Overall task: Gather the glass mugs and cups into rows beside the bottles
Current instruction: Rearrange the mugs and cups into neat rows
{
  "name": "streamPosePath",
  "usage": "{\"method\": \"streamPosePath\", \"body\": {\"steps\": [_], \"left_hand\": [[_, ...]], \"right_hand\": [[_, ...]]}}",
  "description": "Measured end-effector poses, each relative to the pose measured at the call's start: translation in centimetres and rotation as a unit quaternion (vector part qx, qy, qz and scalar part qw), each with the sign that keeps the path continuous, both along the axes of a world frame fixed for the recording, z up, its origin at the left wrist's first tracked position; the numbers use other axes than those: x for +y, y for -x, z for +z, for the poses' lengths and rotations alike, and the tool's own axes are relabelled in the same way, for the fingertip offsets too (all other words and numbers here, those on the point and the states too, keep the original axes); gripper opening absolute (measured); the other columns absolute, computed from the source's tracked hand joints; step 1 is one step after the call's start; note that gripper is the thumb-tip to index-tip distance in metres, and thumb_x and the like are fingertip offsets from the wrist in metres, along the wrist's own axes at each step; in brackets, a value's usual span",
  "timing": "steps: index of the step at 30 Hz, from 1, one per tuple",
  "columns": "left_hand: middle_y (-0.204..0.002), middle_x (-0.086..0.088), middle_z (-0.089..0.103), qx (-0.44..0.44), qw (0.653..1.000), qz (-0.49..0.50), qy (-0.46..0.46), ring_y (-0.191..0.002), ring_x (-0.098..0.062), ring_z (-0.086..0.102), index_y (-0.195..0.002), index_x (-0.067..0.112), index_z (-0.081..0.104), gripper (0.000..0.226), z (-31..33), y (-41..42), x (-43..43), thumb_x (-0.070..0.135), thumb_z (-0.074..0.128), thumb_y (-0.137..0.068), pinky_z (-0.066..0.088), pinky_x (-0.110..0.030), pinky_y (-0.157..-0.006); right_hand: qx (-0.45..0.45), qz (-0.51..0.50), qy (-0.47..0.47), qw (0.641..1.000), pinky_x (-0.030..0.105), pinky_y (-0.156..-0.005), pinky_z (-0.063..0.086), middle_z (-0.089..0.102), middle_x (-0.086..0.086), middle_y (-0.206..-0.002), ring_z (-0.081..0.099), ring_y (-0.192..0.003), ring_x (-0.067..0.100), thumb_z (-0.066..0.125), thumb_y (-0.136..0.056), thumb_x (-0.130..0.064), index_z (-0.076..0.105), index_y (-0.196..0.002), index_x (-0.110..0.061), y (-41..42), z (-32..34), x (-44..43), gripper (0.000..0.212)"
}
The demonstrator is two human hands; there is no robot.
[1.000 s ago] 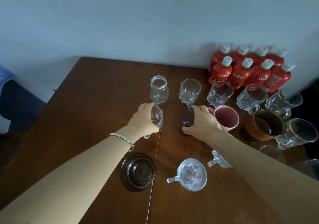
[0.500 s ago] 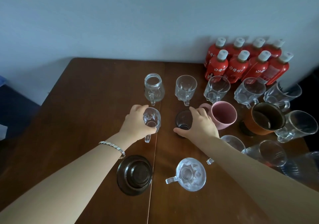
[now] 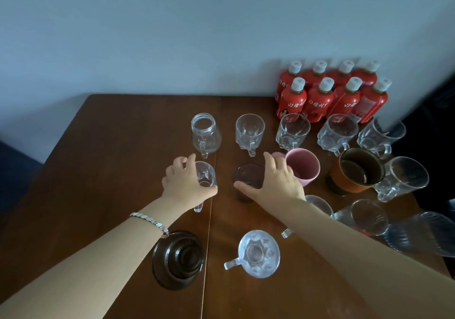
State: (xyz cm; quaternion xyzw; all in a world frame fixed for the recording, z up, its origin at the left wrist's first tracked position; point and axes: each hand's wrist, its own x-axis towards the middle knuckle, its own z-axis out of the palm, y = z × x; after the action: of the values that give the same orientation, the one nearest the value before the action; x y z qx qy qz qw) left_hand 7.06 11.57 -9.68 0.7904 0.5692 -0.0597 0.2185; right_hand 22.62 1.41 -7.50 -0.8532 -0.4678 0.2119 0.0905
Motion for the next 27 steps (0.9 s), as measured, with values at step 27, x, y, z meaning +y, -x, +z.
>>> {"method": "streamPosePath", "body": {"steps": [27], "left_hand": [[-0.138, 0.001, 0.051, -0.050, 0.968, -0.246, 0.013, -0.123, -0.024, 0.052, -0.136, 0.025, 0.041, 0.083, 0.6, -17.2, -4.7, 0.043, 0.080, -0.065, 0.044, -0.049, -0.100]], "right_hand": [[-0.108, 0.286, 0.093, 0.948, 0.030, -0.100, 0.038, 0.056, -0.002, -0.113, 0.054, -0.104, 0.018, 0.064, -0.074, -0.059, 0.049, -0.120, -0.016, -8.6, -1.2, -11.2, 0.065]]}}
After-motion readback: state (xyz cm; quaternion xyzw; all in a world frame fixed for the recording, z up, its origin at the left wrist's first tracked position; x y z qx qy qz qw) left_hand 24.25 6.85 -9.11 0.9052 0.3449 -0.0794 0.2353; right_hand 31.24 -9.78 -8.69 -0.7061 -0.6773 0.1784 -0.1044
